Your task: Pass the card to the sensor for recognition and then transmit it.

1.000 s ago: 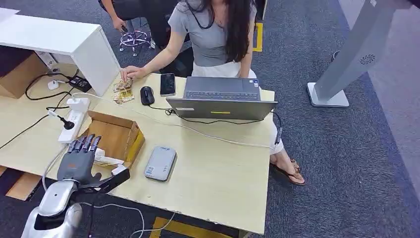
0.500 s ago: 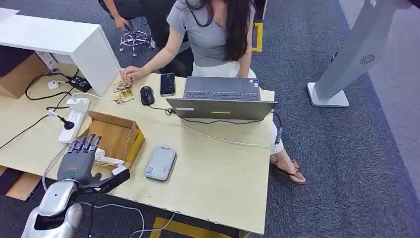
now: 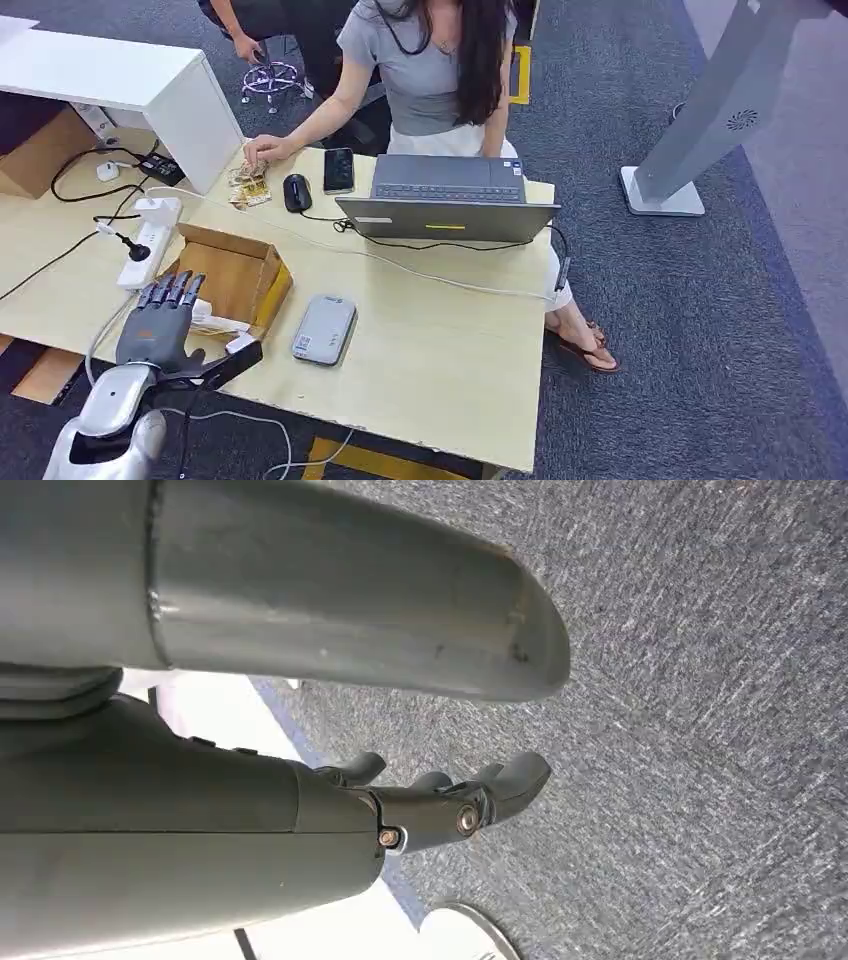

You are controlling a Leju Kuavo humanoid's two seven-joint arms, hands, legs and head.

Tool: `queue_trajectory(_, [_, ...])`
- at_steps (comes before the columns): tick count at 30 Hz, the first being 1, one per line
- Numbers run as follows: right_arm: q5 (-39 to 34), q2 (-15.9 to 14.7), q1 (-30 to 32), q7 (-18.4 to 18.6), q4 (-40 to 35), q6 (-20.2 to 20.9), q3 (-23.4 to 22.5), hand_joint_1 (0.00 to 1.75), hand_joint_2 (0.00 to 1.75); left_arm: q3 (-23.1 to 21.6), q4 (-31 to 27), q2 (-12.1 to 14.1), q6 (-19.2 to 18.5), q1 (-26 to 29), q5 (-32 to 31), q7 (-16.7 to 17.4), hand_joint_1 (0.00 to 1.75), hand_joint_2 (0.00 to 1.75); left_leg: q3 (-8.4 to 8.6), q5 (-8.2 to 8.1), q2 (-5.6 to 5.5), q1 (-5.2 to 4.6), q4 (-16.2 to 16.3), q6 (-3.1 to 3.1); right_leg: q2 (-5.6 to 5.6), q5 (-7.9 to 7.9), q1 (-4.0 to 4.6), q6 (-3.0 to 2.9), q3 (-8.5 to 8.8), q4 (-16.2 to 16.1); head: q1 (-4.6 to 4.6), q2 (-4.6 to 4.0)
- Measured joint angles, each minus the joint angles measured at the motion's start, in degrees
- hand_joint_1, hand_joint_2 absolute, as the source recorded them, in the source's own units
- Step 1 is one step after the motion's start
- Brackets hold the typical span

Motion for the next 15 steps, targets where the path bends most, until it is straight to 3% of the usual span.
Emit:
queue_trajectory(1, [0.0,-0.02,0.01,-0.13,0.0,0.0,0.26,0.0,0.0,0.0,0.28,-0.02,1.01,-0.09,0.17,-0.85,1.75,1.75,0.0,0.0,0.0,0.0,0.0,0.0,0.0,0.0,0.0,0.0,-0.02,0.0,0.0,0.0])
queue_trajectory(6, [0.0,-0.07,0.01,-0.39,0.0,0.0,0.96,0.0,0.0,-0.37,2.6,0.0,3.89,-0.62,0.94,-1.87,1.75,1.75,0.01,0.0,0.02,0.0,0.0,0.0,0.02,0.01,0.0,0.0,0.0,0.0,0.0,0.0])
queue_trajectory(15, [0.0,-0.28,0.01,-0.63,0.09,-0.02,1.03,0.0,0.0,-0.46,3.82,0.83,4.24,-0.64,1.92,-2.55,1.75,1.75,0.0,0.0,0.01,0.0,0.0,0.0,0.01,0.0,0.0,0.0,0.0,0.0,0.0,0.0])
